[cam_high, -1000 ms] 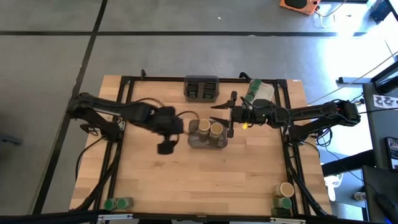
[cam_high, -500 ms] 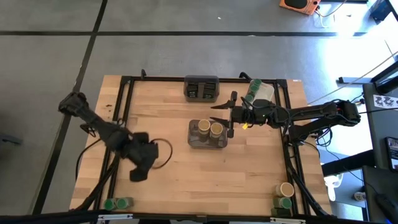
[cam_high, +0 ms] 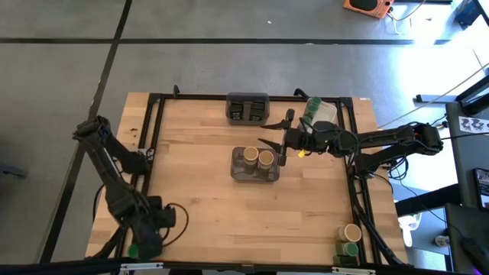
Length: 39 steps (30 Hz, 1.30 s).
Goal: Sort spices by type
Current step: Put the green seasoning bottle into the white bin
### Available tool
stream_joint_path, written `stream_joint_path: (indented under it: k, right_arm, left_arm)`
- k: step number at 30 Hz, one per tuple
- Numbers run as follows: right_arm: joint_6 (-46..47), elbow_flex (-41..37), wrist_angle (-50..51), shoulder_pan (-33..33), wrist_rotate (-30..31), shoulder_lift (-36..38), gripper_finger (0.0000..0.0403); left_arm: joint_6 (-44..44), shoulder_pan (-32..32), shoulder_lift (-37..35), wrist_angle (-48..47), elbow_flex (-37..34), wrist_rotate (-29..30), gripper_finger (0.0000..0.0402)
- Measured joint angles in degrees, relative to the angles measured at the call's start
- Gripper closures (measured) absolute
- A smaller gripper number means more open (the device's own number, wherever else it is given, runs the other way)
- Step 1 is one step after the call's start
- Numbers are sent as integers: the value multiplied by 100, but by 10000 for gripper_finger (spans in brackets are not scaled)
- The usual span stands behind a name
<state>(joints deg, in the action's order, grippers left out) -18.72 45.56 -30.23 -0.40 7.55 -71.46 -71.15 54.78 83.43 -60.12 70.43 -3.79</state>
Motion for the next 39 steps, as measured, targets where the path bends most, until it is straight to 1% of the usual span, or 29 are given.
stream_joint_path:
  k: [3, 8, 15, 22, 29, 31, 35, 39]
  right_arm:
    - [-2, 0, -16, 0, -1, 0, 217]
    - [-4, 0, -16, 0, -2, 0, 217]
    - [-7, 0, -12, 0, -2, 0, 217]
    - [-9, 0, -7, 0, -2, 0, 217]
    - [4, 0, -5, 0, -2, 0, 217]
    - [7, 0, -5, 0, -2, 0, 217]
    - [11, 0, -5, 0, -2, 0, 217]
    - [15, 0, -3, 0, -4, 0, 217]
  left_arm:
    - [-224, 193, 177, 89, 0, -29, 66]
    - [-504, 424, 429, 577, 0, -27, 66]
    - [-681, 674, 609, 563, 0, -24, 66]
    - [-681, 832, 850, 513, 0, 24, 66]
    - [-335, 848, 1083, 540, -49, 63, 66]
    - [-289, 868, 1148, 560, -173, -27, 66]
    - [-243, 903, 1215, 517, -451, -421, 67]
    - [-120, 809, 1210, 493, -537, -470, 84]
